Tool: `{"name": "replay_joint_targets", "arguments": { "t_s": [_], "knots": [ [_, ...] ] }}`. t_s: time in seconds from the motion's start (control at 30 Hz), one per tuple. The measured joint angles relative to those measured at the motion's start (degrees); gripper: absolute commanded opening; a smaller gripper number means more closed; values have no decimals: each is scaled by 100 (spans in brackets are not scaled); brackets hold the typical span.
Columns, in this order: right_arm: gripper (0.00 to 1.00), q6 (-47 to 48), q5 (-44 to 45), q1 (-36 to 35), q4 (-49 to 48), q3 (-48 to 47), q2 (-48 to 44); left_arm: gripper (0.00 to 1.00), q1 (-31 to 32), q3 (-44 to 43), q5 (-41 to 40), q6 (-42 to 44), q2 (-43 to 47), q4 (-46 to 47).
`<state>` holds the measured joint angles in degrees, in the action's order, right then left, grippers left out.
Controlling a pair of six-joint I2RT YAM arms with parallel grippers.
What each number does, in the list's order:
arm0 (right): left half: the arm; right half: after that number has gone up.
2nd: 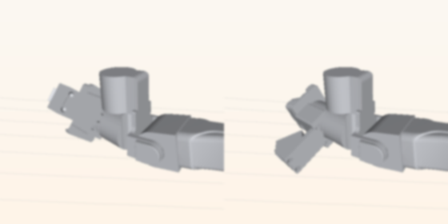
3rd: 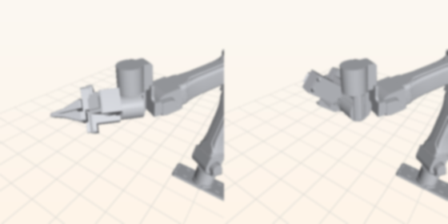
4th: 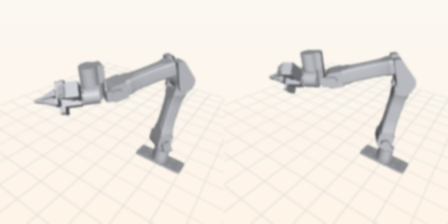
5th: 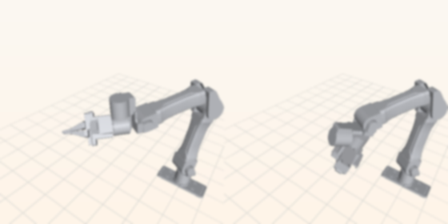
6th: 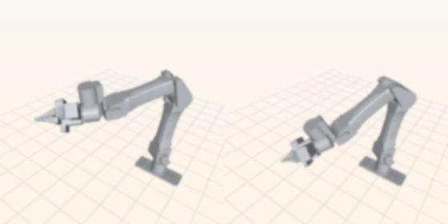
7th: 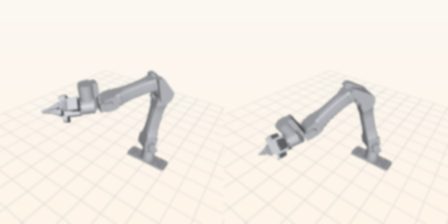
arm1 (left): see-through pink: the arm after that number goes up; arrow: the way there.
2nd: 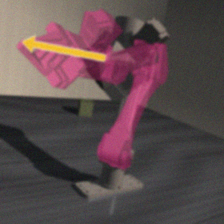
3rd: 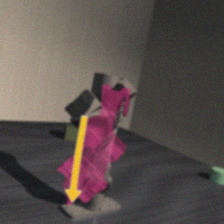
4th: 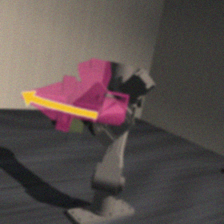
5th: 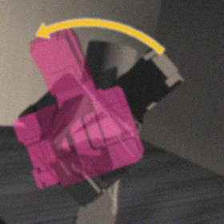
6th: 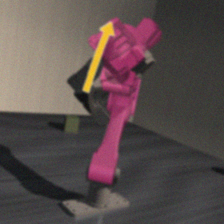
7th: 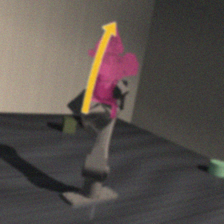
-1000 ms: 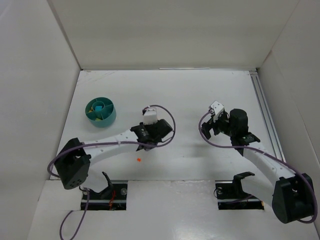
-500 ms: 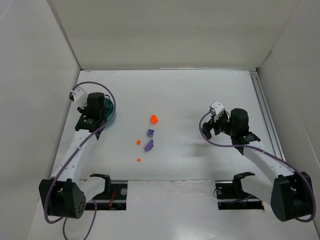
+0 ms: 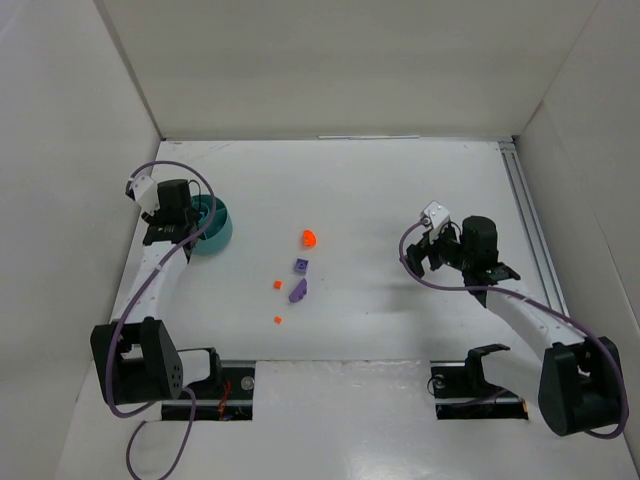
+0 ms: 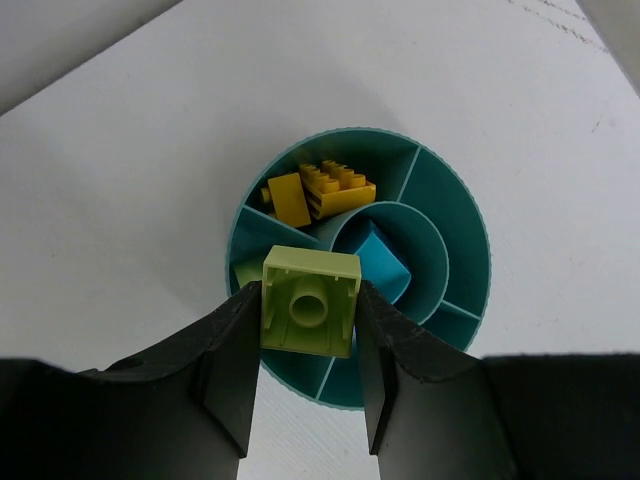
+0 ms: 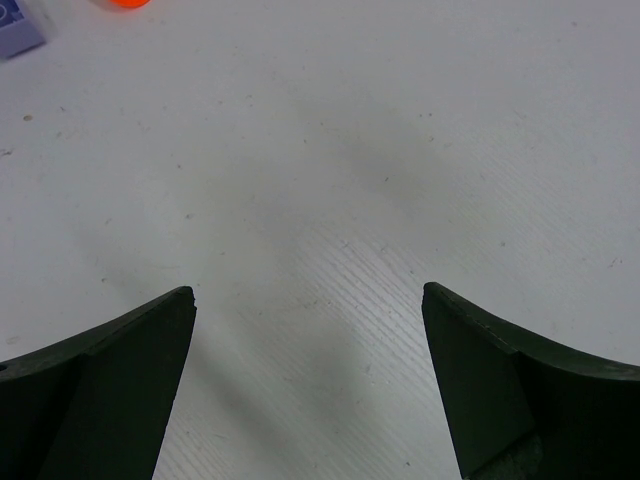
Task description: Sort the legos into containers by color
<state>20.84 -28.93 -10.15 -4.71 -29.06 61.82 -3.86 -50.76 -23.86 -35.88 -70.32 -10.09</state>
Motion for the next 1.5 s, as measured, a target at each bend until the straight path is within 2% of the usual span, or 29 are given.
{"name": "replay_joint_targets", "arguments": {
  "t_s": [0.13, 0.3, 0.47, 0.53, 1.33, 1.43, 1.5],
  "knots": [
    [99, 0, -7, 4, 0, 0, 83, 23, 0, -26, 48, 52, -68, 4],
    [99, 0, -26, 4, -4, 0, 173, 32, 0, -33, 131, 133, -52, 76],
    [99, -2, -46, 4, -7, 0, 197, 32, 0, -13, 256, 232, 35, 214],
    [99, 0, -50, 4, -9, 0, 197, 35, 0, -4, 282, 260, 52, 254],
    [99, 0, -55, 44, -13, 0, 197, 37, -39, 50, 343, 247, -249, 278],
    [99, 0, -55, 46, -17, 0, 197, 38, -39, 63, 343, 236, -304, 267],
    [99, 0, -55, 46, -20, 0, 197, 44, -39, 68, 328, 234, -310, 254]
  ]
}}
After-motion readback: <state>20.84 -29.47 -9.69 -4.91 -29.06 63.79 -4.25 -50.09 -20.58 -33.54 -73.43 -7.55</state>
